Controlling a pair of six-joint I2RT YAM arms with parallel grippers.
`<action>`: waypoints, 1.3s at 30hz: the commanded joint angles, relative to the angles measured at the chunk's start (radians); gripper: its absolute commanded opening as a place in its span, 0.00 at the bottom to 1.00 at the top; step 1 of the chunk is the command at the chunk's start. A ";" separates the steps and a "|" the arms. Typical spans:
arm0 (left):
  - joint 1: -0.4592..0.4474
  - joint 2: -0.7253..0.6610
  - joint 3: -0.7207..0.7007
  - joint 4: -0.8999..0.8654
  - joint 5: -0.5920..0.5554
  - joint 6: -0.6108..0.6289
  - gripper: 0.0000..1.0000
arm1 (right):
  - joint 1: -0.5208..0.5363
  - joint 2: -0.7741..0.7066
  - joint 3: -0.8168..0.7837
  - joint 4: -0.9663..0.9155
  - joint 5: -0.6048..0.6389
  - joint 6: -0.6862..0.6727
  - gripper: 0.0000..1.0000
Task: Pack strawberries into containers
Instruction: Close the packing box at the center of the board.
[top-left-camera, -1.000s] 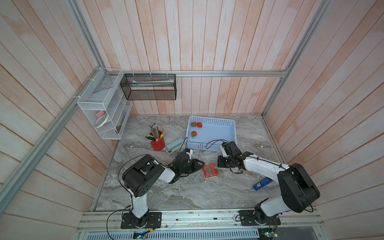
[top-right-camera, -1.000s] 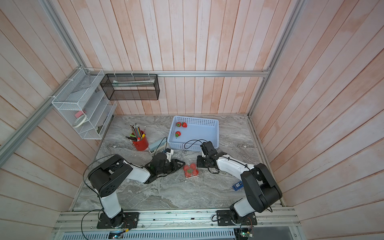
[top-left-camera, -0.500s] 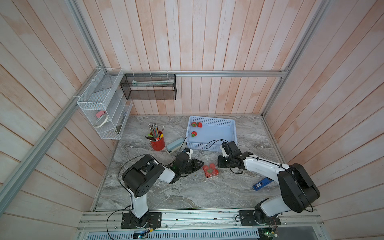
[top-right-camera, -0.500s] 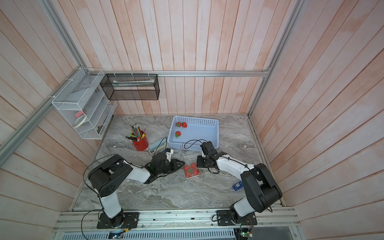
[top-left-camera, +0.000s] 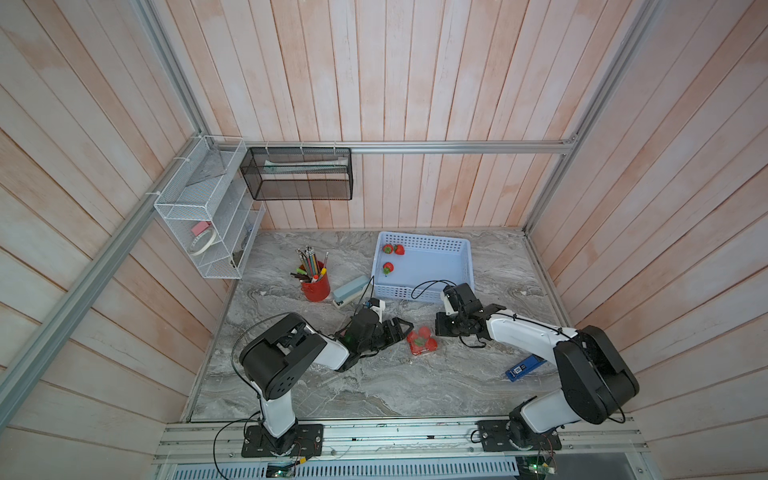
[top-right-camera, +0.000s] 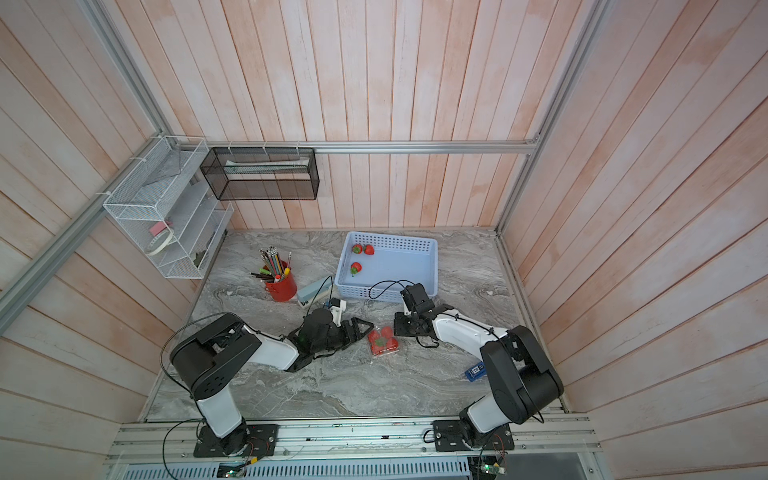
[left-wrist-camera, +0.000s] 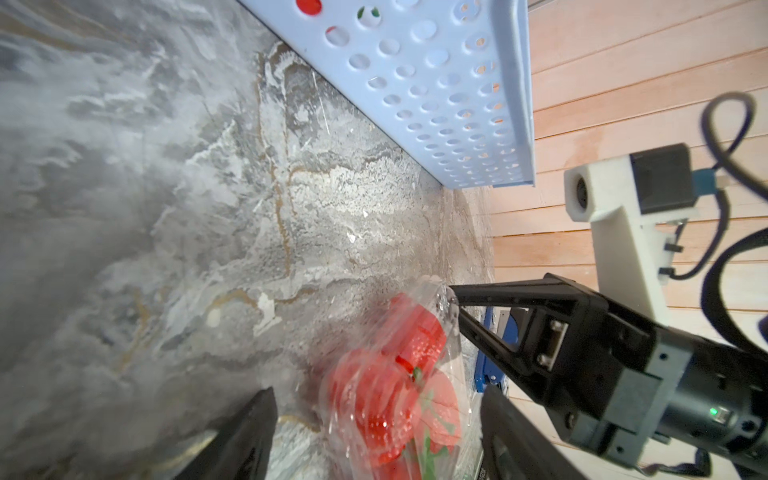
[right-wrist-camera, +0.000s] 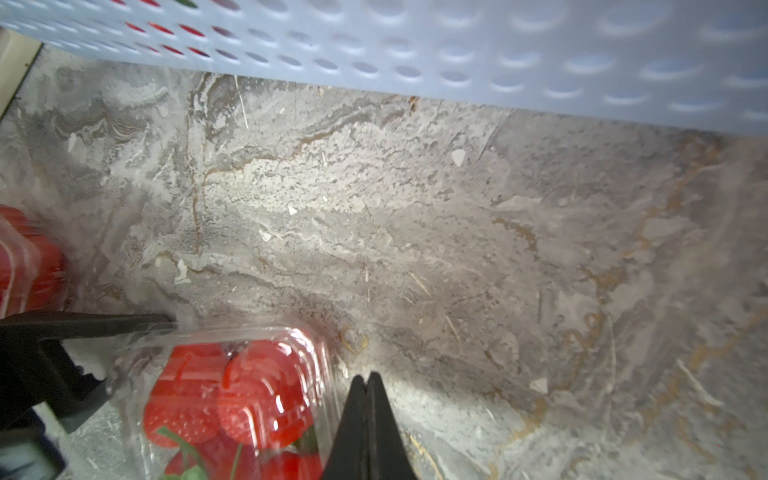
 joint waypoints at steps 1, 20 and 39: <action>-0.016 0.012 0.000 -0.055 -0.016 0.012 0.80 | -0.003 -0.017 -0.018 -0.011 0.001 -0.005 0.03; -0.014 0.087 0.045 -0.030 0.015 0.011 0.34 | -0.004 0.022 -0.003 -0.011 -0.006 -0.019 0.03; -0.014 -0.140 0.027 -0.193 -0.042 0.067 0.79 | 0.000 -0.123 0.003 -0.075 0.019 0.001 0.04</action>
